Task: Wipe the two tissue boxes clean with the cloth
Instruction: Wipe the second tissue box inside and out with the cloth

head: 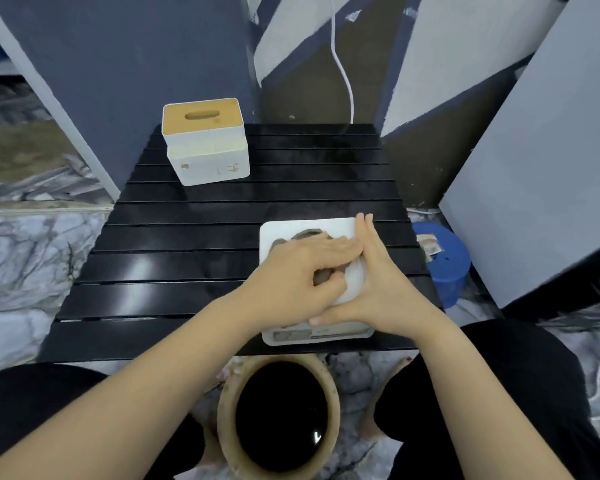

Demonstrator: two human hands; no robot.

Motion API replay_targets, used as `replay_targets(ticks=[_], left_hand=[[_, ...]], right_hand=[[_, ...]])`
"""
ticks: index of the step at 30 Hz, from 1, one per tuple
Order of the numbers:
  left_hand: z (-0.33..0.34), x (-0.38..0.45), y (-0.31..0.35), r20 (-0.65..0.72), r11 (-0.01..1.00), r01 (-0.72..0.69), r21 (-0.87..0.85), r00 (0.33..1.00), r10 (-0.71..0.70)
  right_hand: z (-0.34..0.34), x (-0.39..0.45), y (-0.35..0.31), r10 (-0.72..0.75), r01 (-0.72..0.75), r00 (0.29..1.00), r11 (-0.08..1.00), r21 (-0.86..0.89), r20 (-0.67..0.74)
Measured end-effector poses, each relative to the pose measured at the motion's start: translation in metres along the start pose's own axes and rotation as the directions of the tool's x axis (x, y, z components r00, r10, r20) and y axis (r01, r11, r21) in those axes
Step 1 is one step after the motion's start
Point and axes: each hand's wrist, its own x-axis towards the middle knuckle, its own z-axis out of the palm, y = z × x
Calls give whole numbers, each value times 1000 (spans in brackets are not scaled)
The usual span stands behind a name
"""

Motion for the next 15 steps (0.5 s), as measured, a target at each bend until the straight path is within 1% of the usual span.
replay_targets(ticks=[2,4,5,7,8,9,10,11,12,13,14,15], left_hand=[[-4,-10,-2,-22,992,31,-122,999,-34],[-8,-13,2,-87,952,136,-274,982,-165],[-10,-13,5,-117,921,175,-349,966,-228],[-15,-7,15,-185,824,196,-531,923,-339],[-18,-2,19,-210,748,185,-637,893,-399],[-21,2,23,-235,685,163,-710,863,-448],[-25,6,26,-255,666,147,-731,847,-466],[-26,9,28,-278,730,172,-662,847,-452],[-25,11,28,-294,853,237,-466,867,-402],[-21,12,27,-293,937,318,-142,891,-347],[-13,12,25,-310,921,352,167,906,-290],[-4,13,24,-307,867,362,341,915,-261]], right_hand=[[2,0,0,-1,1,1000,1000,9,10],[3,0,0,-19,19,1000,999,36,-10],[4,-1,1,-28,31,999,997,66,-46],[6,-6,9,-25,46,990,987,156,-136],[6,-10,15,-15,49,986,978,204,-166],[7,-14,21,-7,52,984,968,245,-178],[8,-18,28,-3,51,985,961,272,-174],[9,-22,32,-6,52,987,956,288,-161],[12,-25,35,-12,56,989,954,294,-149],[14,-27,37,-13,54,990,954,294,-141],[16,-28,37,-9,50,990,955,294,-140],[17,-28,37,-5,47,990,955,292,-142]])
